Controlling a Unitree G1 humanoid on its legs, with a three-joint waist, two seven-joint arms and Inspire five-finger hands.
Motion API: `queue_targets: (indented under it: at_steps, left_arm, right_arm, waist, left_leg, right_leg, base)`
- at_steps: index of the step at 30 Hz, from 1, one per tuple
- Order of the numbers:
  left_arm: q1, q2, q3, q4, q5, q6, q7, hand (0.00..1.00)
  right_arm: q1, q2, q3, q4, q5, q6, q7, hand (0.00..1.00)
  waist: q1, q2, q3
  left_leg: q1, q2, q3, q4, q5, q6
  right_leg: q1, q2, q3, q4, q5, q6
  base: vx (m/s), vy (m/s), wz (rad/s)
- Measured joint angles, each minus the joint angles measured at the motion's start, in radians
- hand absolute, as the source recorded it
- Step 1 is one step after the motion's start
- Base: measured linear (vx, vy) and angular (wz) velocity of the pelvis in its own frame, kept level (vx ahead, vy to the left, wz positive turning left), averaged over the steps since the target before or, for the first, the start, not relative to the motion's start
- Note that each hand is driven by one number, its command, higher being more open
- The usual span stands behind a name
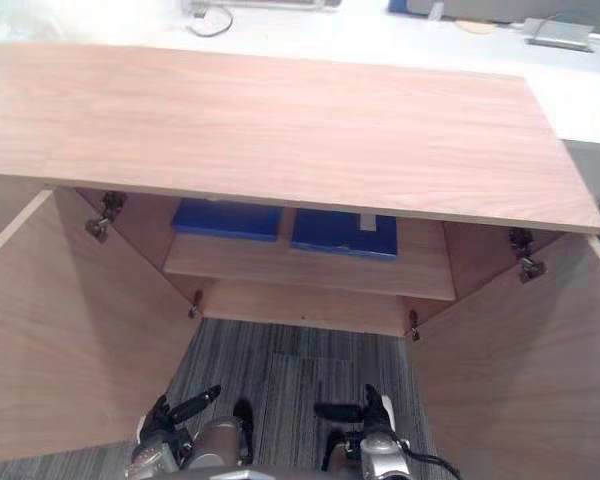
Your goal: Walk over to the cabinet, pick up the folder, carry it to the office cabinet, place the folder inside the office cabinet, then close the office cabinet door
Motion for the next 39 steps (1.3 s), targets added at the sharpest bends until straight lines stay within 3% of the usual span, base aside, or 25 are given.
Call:
queue_targets:
  at_steps: [1, 3, 8, 13, 14, 15, 16, 17, 18, 19, 21, 22, 23, 24, 25, 26, 29, 34, 39]
  left_arm:
    - [0.0, -0.011, -0.012, 0.009, 0.016, 0.0, 0.005, 1.0]
    - [-0.008, -0.018, -0.059, 0.014, 0.052, 0.0, 0.006, 1.0]
    - [-0.018, -0.004, -0.232, 0.058, 0.174, -0.001, -0.006, 1.0]
    - [-0.041, -0.01, -0.209, 0.108, 0.178, -0.005, -0.002, 1.0]
    - [-0.047, -0.007, -0.192, 0.117, 0.174, -0.005, 0.0, 1.0]
    - [-0.043, -0.004, -0.159, 0.118, 0.152, -0.01, 0.004, 1.0]
    - [-0.044, -0.003, -0.145, 0.118, 0.142, -0.009, 0.007, 1.0]
    - [-0.045, -0.003, -0.131, 0.124, 0.119, -0.009, 0.013, 1.0]
    - [-0.045, -0.003, -0.131, 0.125, 0.113, -0.008, 0.015, 1.0]
    - [-0.04, -0.002, -0.13, 0.126, 0.102, -0.009, 0.019, 1.0]
    - [-0.035, 0.005, -0.13, 0.133, 0.078, -0.01, 0.024, 1.0]
    - [-0.036, 0.022, -0.131, 0.136, 0.069, -0.011, 0.026, 1.0]
    - [-0.038, 0.031, -0.137, 0.151, 0.067, -0.009, 0.023, 1.0]
    - [-0.035, 0.027, -0.14, 0.155, 0.067, -0.009, 0.022, 1.0]
    - [-0.02, 0.023, -0.138, 0.15, 0.067, -0.013, 0.023, 1.0]
    - [-0.009, 0.034, -0.138, 0.147, 0.069, -0.015, 0.026, 1.0]
    - [0.016, 0.058, -0.138, 0.148, 0.077, -0.01, 0.025, 1.0]
    - [0.002, 0.052, -0.153, 0.145, 0.081, -0.01, 0.017, 1.0]
    - [0.03, 0.054, -0.19, 0.108, 0.085, -0.01, 0.012, 1.0]
  right_arm:
    - [0.003, -0.004, -0.045, 0.026, 0.036, -0.017, -0.001, 1.0]
    - [0.003, -0.004, -0.108, 0.055, 0.095, -0.025, 0.0, 1.0]
    - [0.01, 0.008, -0.218, 0.078, 0.219, -0.032, 0.003, 1.0]
    - [0.031, 0.032, -0.228, 0.026, 0.307, -0.046, -0.015, 1.0]
    - [0.03, 0.033, -0.219, 0.015, 0.324, -0.048, -0.016, 1.0]
    - [0.029, 0.037, -0.191, -0.003, 0.341, -0.061, -0.025, 1.0]
    - [0.03, 0.037, -0.187, -0.015, 0.341, -0.065, -0.031, 1.0]
    - [0.04, 0.037, -0.173, -0.031, 0.341, -0.07, -0.042, 1.0]
    - [0.046, 0.036, -0.173, -0.036, 0.341, -0.072, -0.046, 1.0]
    - [0.056, 0.034, -0.173, -0.05, 0.341, -0.077, -0.053, 1.0]
    - [0.077, 0.032, -0.178, -0.062, 0.341, -0.09, -0.055, 1.0]
    - [0.087, 0.037, -0.195, -0.044, 0.341, -0.096, -0.055, 1.0]
    - [0.096, 0.023, -0.21, -0.013, 0.339, -0.095, -0.055, 1.0]
    - [0.1, 0.01, -0.221, -0.001, 0.338, -0.093, -0.057, 1.0]
    - [0.111, -0.009, -0.243, 0.01, 0.333, -0.086, -0.06, 1.0]
    - [0.119, -0.024, -0.258, 0.018, 0.332, -0.079, -0.062, 1.0]
    - [0.128, -0.039, -0.3, 0.034, 0.328, -0.071, -0.074, 1.0]
    - [0.146, -0.066, -0.313, -0.034, 0.252, -0.067, -0.081, 1.0]
    - [0.13, -0.06, -0.305, -0.172, 0.176, -0.063, -0.079, 1.0]
  waist:
    - [-0.006, 0.016, -0.033]
    - [-0.013, 0.021, -0.068]
    - [-0.036, -0.004, -0.117]
    - [-0.048, -0.03, -0.098]
    - [-0.046, -0.026, -0.089]
    - [-0.044, -0.013, -0.079]
    - [-0.044, -0.017, -0.078]
    - [-0.047, -0.02, -0.075]
    - [-0.048, -0.019, -0.074]
    - [-0.05, -0.013, -0.075]
    - [-0.051, -0.019, -0.08]
    - [-0.053, -0.05, -0.085]
    - [-0.057, -0.057, -0.098]
    - [-0.058, -0.04, -0.099]
    - [-0.052, -0.012, -0.104]
    - [-0.053, -0.007, -0.107]
    - [-0.057, -0.013, -0.103]
    - [-0.074, -0.017, -0.101]
    - [-0.072, 0.0, -0.115]
  left_leg:
    - [0.006, -0.001, -0.049, -0.008, -0.024, -0.004]
    - [0.015, -0.005, -0.056, -0.033, -0.03, 0.014]
    - [0.098, -0.035, 0.061, -0.148, 0.007, 0.041]
    - [0.187, -0.01, 0.259, -0.155, -0.017, 0.045]
    - [0.206, 0.017, 0.308, -0.144, -0.025, 0.053]
    - [0.235, 0.067, 0.409, -0.14, -0.029, 0.076]
    - [0.248, 0.073, 0.44, -0.141, -0.029, 0.08]
    - [0.279, 0.088, 0.514, -0.142, -0.029, 0.079]
    - [0.287, 0.092, 0.524, -0.141, -0.028, 0.078]
    - [0.304, 0.113, 0.56, -0.138, -0.026, 0.073]
    - [0.329, 0.136, 0.586, -0.146, -0.012, 0.039]
    - [0.34, 0.112, 0.576, -0.169, -0.009, -0.001]
    - [0.342, 0.075, 0.485, -0.223, 0.005, -0.04]
    - [0.343, 0.061, 0.441, -0.257, 0.005, -0.039]
    - [0.355, 0.051, 0.399, -0.323, 0.02, -0.019]
    - [0.371, 0.048, 0.398, -0.369, 0.042, -0.009]
    - [0.406, 0.071, 0.404, -0.406, 0.077, -0.019]
    - [0.403, 0.074, 0.401, -0.414, 0.087, -0.031]
    - [0.385, 0.068, 0.398, -0.427, 0.091, -0.035]
  right_leg:
    - [-0.002, 0.009, 0.005, -0.014, 0.009, 0.0]
    - [-0.001, 0.006, 0.016, -0.042, 0.027, 0.006]
    - [-0.008, -0.024, 0.138, -0.11, 0.088, 0.023]
    - [-0.039, 0.002, 0.311, -0.103, 0.146, 0.036]
    - [-0.051, 0.023, 0.297, -0.093, 0.176, 0.016]
    - [-0.066, 0.034, 0.172, -0.089, 0.202, -0.038]
    - [-0.082, 0.018, 0.069, -0.045, 0.171, -0.059]
    - [-0.105, -0.054, -0.169, 0.097, 0.084, -0.103]
    - [-0.105, -0.069, -0.201, 0.126, 0.066, -0.108]
    - [-0.104, -0.122, -0.287, 0.229, 0.022, -0.117]
    - [-0.096, -0.192, -0.312, 0.323, -0.02, -0.094]
    - [-0.087, -0.21, -0.296, 0.306, -0.063, -0.032]
    - [-0.076, -0.18, -0.305, 0.249, -0.079, -0.029]
    - [-0.065, -0.151, -0.301, 0.207, -0.066, -0.024]
    - [-0.053, -0.091, -0.284, 0.138, -0.038, -0.029]
    - [-0.06, -0.044, -0.26, 0.106, -0.019, -0.051]
    - [-0.07, 0.02, -0.21, 0.098, -0.014, -0.078]
    - [-0.062, 0.032, -0.205, 0.067, 0.002, -0.079]
    - [-0.052, 0.039, -0.208, -0.01, 0.051, -0.074]
  base:
    - [-0.04, 0.025, -0.17]
    - [-0.07, 0.066, -0.21]
    - [-0.08, 0.09, -0.6]
    - [-0.02, 0.086, -1.17]
    - [-0.04, -0.008, -1.93]
    - [-0.04, -0.045, -1.8]
    - [-0.05, -0.058, -1.97]
    - [-0.02, -0.024, -1.15]
    - [-0.04, -0.042, -1.23]
    - [-0.04, -0.112, -0.8]
    - [-0.04, -0.254, -0.62]
    - [0.01, -0.355, -0.33]
    - [-0.01, -0.245, -0.32]
    - [-0.02, -0.18, -0.53]
    - [-0.02, -0.038, -0.81]
    - [0.01, -0.04, -0.92]
    - [0.04, -0.107, -0.75]
    - [0.04, 0.002, -0.08]
    - [0.01, 0.066, 0.02]
